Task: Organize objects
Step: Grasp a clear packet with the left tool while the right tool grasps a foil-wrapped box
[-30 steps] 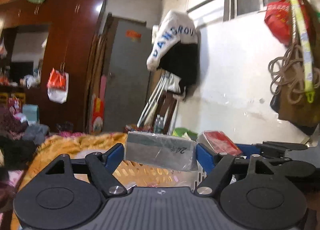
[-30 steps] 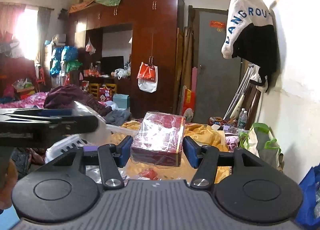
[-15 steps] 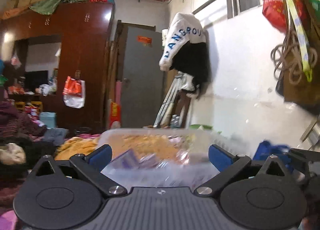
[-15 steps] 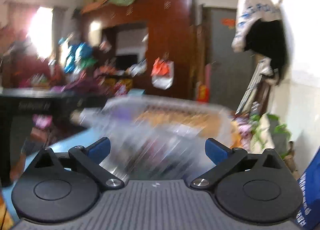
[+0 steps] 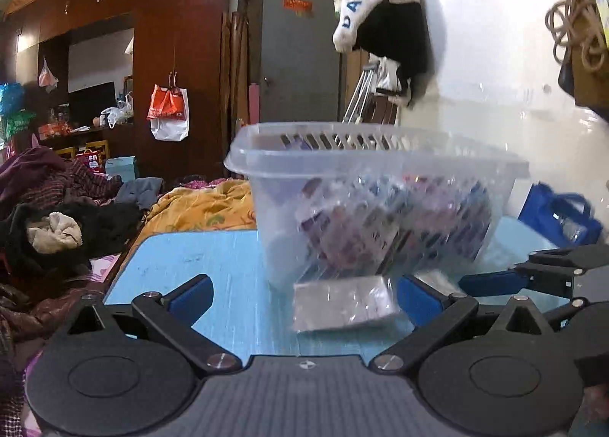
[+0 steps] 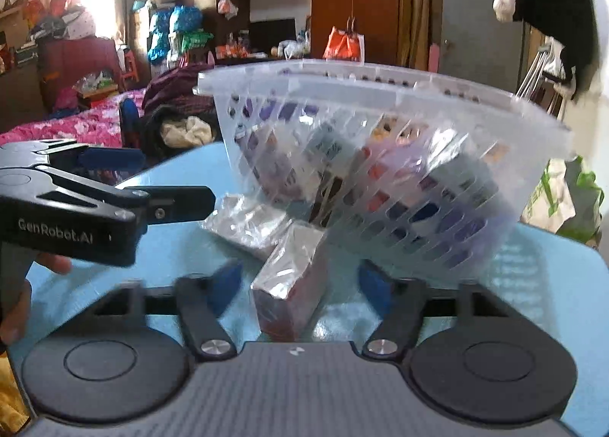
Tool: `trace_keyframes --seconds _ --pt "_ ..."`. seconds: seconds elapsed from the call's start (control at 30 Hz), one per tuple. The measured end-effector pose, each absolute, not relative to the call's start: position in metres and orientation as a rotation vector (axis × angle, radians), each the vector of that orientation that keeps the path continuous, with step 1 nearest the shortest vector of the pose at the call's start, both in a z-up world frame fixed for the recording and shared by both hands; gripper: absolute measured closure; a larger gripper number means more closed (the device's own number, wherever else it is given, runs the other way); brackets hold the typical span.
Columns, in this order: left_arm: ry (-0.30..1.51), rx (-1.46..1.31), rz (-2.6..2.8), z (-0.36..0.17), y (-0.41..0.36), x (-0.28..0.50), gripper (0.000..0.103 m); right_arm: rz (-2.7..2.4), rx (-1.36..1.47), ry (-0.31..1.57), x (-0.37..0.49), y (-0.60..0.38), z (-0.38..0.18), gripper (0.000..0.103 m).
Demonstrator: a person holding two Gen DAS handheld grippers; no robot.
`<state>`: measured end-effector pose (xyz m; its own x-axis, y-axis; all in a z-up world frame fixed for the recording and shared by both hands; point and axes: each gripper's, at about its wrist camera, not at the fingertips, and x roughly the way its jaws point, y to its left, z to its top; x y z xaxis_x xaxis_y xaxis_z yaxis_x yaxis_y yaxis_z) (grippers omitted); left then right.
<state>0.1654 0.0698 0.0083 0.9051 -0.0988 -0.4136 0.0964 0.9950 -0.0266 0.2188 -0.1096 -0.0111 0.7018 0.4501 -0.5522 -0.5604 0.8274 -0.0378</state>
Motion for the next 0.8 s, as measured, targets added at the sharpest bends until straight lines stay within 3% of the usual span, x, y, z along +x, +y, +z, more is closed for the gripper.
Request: trace_keyframes --seconds 0.07,0.8 --pt "0.444 -0.013 -0.117 0.005 0.069 0.167 0.0 0.584 -0.203 0.565 0.216 -0.112 -0.011 0.062" --pt "0.589 0.021 -0.074 -0.013 0.032 0.203 0.0 0.469 -0.097 0.464 0.213 -0.184 -0.001 0.063"
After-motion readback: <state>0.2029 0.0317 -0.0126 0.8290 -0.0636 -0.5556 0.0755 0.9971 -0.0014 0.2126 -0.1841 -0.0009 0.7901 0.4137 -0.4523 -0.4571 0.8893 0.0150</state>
